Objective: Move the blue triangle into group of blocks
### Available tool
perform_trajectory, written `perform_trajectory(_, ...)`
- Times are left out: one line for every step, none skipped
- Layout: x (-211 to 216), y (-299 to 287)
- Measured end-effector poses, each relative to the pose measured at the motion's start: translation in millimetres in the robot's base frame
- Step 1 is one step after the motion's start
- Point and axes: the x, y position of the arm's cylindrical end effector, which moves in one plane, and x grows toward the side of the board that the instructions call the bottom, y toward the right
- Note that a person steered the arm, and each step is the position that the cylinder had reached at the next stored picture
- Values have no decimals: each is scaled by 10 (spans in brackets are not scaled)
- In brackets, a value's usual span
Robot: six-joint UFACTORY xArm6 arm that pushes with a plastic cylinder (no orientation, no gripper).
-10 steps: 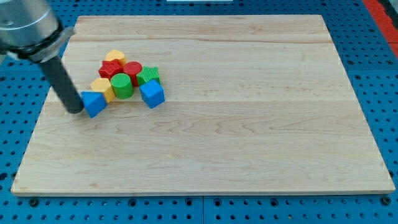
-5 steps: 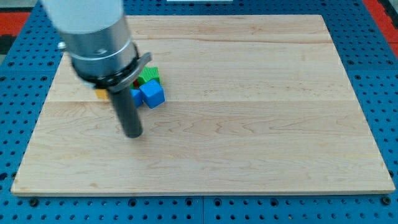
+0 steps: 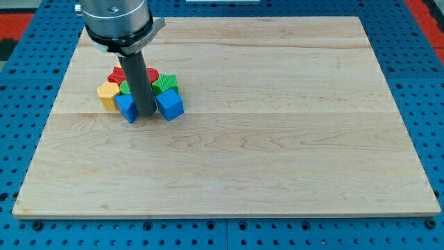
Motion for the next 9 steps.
perform_trajectory(243,-2)
perform_trajectory(387,564)
perform_trajectory(-126,997)
perform_trajectory(-136,612)
perform_trajectory(-136,501)
perform_trajectory(-135,710)
perform_trajectory(-94,1241)
perform_trajectory(262,986)
perform_trajectory(275,546)
